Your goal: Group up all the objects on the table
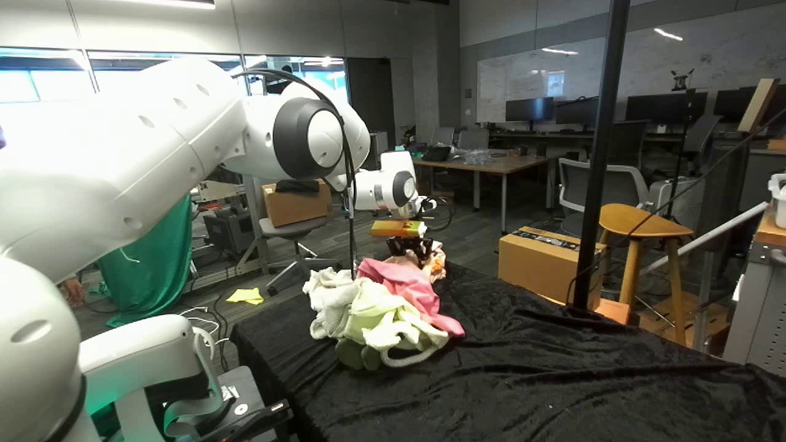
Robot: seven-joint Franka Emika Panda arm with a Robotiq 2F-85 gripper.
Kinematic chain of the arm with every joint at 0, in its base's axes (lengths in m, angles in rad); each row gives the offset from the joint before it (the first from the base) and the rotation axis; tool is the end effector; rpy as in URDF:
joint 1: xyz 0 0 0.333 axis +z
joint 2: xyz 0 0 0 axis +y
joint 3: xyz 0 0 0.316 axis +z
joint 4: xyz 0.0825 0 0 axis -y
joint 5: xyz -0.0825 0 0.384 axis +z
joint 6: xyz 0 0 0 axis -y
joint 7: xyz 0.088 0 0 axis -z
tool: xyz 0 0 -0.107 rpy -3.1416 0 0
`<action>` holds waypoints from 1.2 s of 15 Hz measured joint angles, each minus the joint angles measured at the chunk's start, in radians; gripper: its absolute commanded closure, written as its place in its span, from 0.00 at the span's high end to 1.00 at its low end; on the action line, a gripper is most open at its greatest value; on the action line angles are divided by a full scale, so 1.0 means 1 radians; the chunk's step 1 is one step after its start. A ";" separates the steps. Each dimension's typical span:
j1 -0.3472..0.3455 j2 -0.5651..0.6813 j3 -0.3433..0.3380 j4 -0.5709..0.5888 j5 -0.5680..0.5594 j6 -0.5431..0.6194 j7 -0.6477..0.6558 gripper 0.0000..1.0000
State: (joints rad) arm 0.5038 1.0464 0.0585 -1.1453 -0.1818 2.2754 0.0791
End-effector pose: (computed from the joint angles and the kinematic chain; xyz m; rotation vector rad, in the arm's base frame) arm 0.6629 0.3959 0.1651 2.9532 0.8553 0.1706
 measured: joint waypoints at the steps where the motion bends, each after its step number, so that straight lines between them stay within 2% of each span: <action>1: 0.000 -0.001 -0.002 0.002 0.000 -0.004 0.000 0.14; 4: 0.000 -0.004 -0.003 0.005 0.000 -0.016 0.000 0.08; 5: 0.000 -0.007 -0.002 0.005 0.000 -0.026 0.000 0.11; 9: -0.001 -0.055 0.005 -0.009 0.000 -0.093 -0.010 0.11; 12: -0.006 -0.162 0.016 -0.083 0.001 -0.125 -0.033 0.11; 18: -0.037 -0.458 0.029 -0.322 0.014 -0.124 -0.046 0.11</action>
State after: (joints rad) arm 0.4669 0.5881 0.0876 -1.4676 -0.1675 2.1515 0.0336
